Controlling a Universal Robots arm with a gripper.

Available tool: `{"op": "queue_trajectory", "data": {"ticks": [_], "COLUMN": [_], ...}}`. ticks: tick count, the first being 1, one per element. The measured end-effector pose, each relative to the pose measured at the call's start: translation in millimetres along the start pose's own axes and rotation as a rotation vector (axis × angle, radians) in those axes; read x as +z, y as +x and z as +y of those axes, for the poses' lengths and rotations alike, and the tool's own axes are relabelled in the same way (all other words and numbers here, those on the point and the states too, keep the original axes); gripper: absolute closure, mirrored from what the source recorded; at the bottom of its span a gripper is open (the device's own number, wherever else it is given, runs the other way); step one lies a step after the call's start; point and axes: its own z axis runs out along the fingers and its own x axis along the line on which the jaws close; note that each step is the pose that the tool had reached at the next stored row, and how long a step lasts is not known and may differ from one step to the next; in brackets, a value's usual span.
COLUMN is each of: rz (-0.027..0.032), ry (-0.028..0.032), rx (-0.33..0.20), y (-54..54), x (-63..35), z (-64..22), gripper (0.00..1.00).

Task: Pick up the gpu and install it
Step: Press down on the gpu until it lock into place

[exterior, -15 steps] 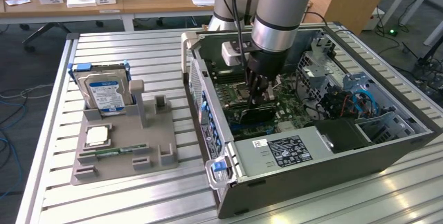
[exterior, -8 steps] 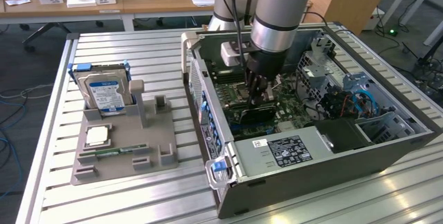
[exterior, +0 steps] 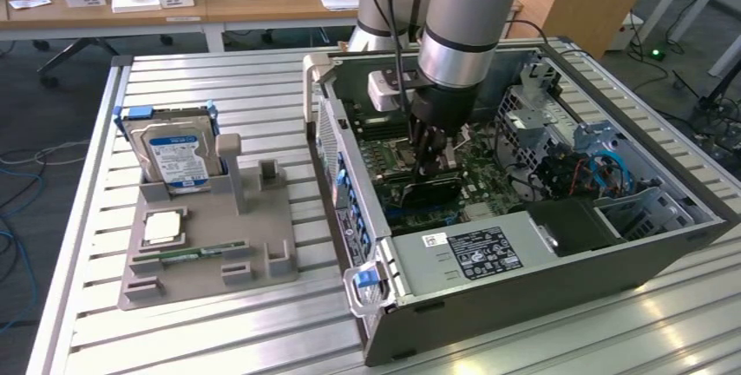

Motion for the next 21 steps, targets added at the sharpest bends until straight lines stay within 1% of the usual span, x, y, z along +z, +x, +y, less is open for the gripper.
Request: {"op": "queue_trajectory", "data": {"ticks": [15,17,18,21], "rz": [-0.0005,-0.0018,-0.0006,-0.0003], "ry": [0.0002,0.0009,0.0004,0.0002], "rx": [0.000,0.000,0.000,0.000], "y": [-0.1,-0.2,-0.1,-0.1], "x": [-0.2,-1.6,-3.4,-6.7], "z": [0.0,0.0,0.0,0.0], "gripper": [0.89,0.89,0.89,0.89]}}
